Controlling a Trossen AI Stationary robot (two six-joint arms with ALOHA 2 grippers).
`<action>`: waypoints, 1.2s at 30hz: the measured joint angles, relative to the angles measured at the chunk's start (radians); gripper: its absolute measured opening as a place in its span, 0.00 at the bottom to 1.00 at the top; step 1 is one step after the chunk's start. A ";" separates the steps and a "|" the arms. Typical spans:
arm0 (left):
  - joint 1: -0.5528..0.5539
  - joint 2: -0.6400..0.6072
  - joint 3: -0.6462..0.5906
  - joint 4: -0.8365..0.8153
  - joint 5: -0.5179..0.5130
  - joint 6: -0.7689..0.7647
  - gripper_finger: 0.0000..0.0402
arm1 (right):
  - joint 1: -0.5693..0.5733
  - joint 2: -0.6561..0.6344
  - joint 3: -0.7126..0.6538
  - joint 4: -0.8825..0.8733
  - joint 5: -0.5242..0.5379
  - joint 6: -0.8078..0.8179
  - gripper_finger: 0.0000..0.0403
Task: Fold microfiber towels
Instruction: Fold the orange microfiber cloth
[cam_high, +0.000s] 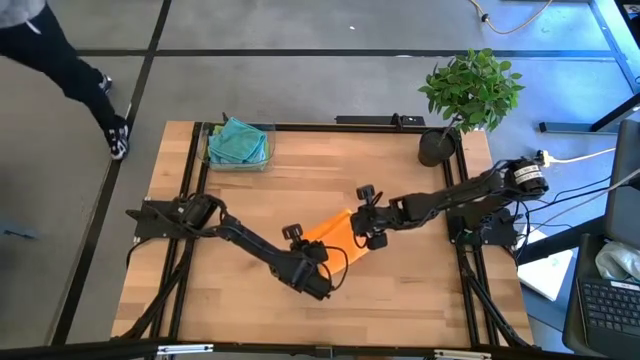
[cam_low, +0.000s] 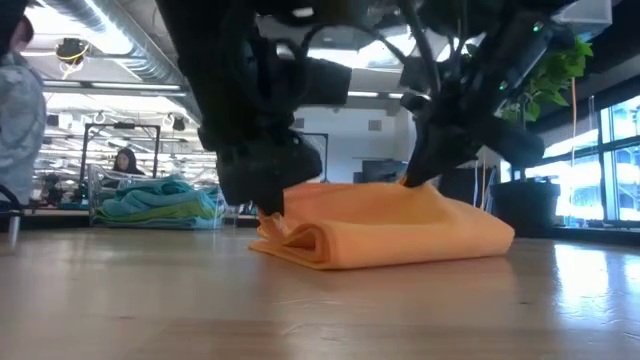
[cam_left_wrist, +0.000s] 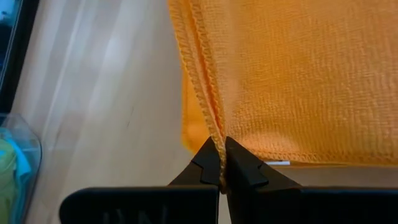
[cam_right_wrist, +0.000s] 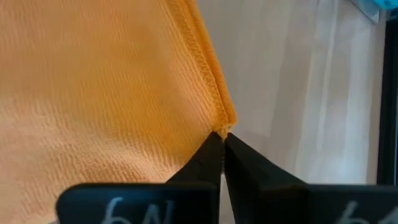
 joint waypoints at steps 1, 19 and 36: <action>0.006 0.000 -0.007 0.000 0.000 0.000 0.00 | -0.007 0.005 0.000 0.004 0.000 0.000 0.05; 0.041 0.001 -0.053 -0.017 -0.038 -0.075 0.18 | -0.109 0.093 0.000 0.056 0.007 0.106 0.18; -0.006 0.001 -0.053 -0.226 -0.089 -0.337 0.27 | -0.086 0.076 -0.001 0.055 0.178 0.055 0.40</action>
